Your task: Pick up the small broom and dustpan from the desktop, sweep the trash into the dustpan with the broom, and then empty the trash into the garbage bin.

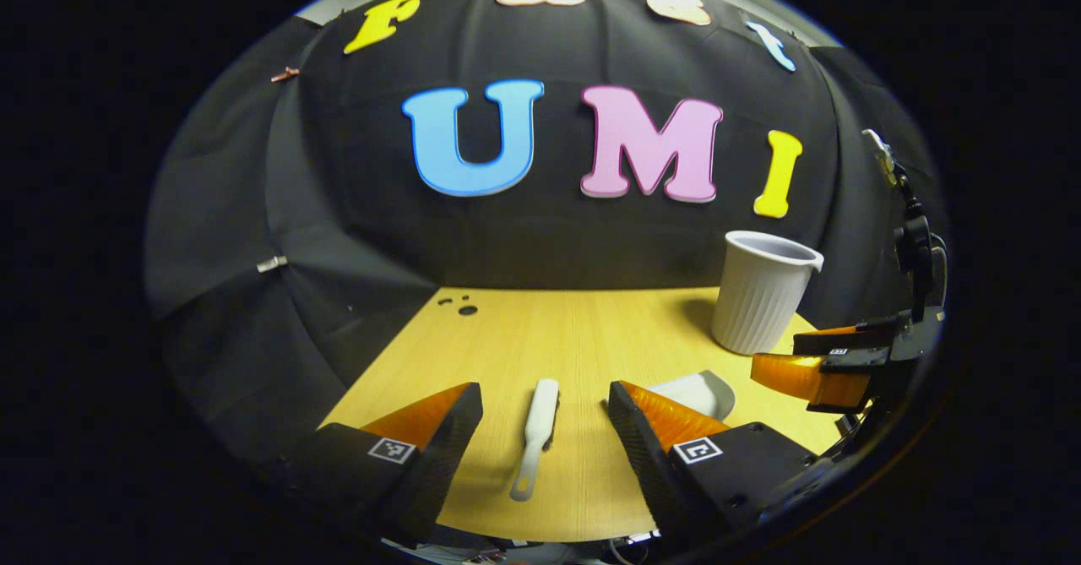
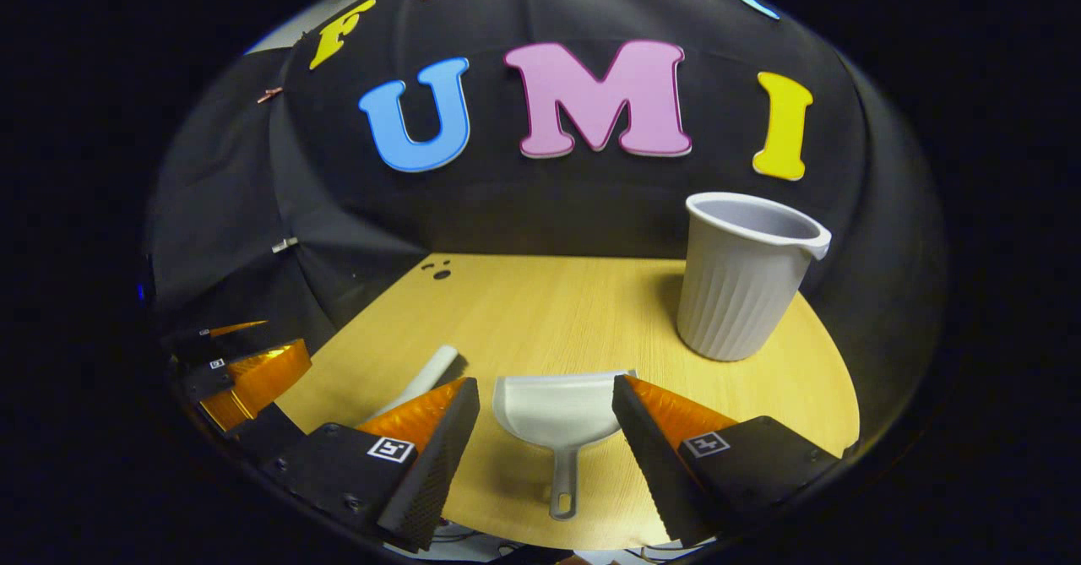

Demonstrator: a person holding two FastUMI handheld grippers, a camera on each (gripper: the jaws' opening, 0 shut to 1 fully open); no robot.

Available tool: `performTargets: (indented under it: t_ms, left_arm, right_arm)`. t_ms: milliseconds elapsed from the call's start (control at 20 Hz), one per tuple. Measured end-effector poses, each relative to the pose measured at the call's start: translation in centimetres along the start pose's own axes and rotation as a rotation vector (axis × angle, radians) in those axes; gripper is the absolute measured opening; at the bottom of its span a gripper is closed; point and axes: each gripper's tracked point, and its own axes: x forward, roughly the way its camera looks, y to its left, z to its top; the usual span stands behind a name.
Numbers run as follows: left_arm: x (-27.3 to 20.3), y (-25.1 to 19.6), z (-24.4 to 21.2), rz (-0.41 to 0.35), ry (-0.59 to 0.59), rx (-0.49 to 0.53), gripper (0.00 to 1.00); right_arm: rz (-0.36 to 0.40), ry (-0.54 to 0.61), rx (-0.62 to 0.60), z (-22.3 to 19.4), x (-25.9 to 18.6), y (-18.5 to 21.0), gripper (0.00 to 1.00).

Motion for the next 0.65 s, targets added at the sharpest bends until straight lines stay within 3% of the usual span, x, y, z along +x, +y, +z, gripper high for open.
performTargets:
  t_ms: [300,650]
  left_arm:
    - [-5.3,-1.0,-0.1,-0.016,-0.055,-0.027,0.95]
    - [-7.7,-0.7,-2.3,-0.013,-0.050,-0.046,0.95]
  right_arm:
    - [-0.009,-0.164,-0.041,4.4,-4.7,1.8,0.98]
    - [-0.051,-0.147,-0.019,1.6,-8.2,0.3,0.98]
